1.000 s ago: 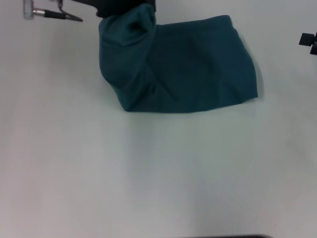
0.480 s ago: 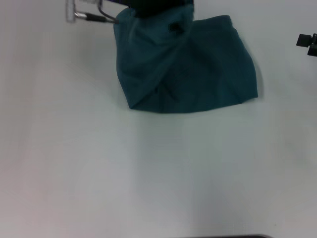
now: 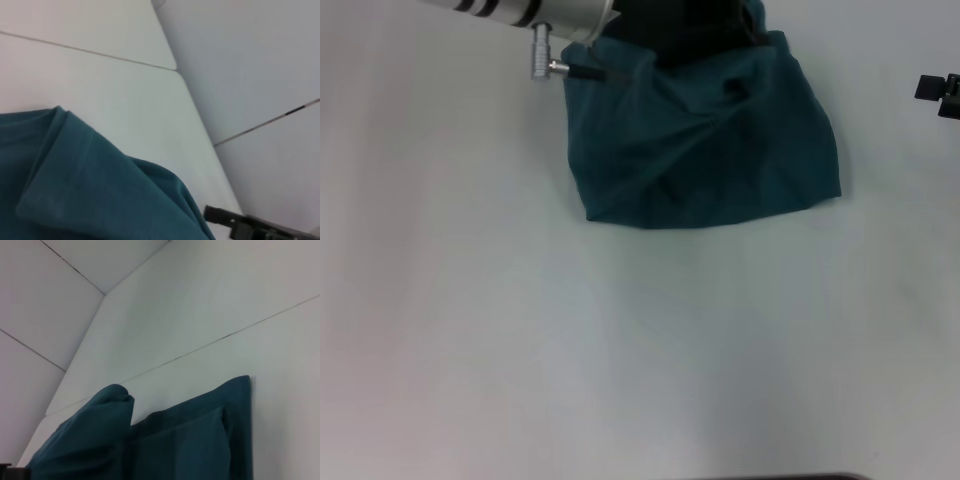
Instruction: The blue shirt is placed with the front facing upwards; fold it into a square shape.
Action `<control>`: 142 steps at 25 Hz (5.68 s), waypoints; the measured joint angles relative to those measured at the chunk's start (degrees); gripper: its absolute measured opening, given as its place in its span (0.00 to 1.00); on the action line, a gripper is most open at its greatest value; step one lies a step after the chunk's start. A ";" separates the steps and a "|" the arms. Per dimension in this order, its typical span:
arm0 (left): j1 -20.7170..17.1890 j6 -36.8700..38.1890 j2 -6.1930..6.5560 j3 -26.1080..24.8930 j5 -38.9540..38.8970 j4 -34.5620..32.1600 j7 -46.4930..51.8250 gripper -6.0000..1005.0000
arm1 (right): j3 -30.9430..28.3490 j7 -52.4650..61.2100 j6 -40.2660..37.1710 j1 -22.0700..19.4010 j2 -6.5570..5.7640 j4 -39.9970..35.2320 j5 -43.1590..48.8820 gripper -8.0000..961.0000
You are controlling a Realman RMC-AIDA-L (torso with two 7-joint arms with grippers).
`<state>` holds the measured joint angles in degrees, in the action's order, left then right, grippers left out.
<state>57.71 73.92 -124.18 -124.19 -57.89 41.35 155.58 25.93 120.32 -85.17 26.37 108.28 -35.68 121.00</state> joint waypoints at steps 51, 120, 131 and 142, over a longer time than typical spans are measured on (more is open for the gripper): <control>3.36 -25.69 -0.45 22.57 -22.70 -12.67 -5.52 0.20 | 0.00 0.00 0.02 0.08 0.17 0.09 0.02 0.82; -7.98 -6.60 1.08 0.14 14.98 -3.53 -1.69 0.93 | 14.13 27.88 -2.79 24.07 -2.78 -1.50 29.80 0.81; -5.74 -8.27 0.32 1.45 13.13 -5.45 -2.34 0.90 | 14.15 27.10 -2.79 23.99 -2.81 -1.50 29.77 0.81; -5.66 -7.90 0.35 1.62 13.06 -5.12 -2.52 0.68 | 14.15 27.06 -3.00 23.81 -2.90 -1.50 29.72 0.81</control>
<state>52.05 66.02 -123.84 -122.57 -44.83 36.23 153.06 40.08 147.38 -88.17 50.18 105.39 -37.18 150.73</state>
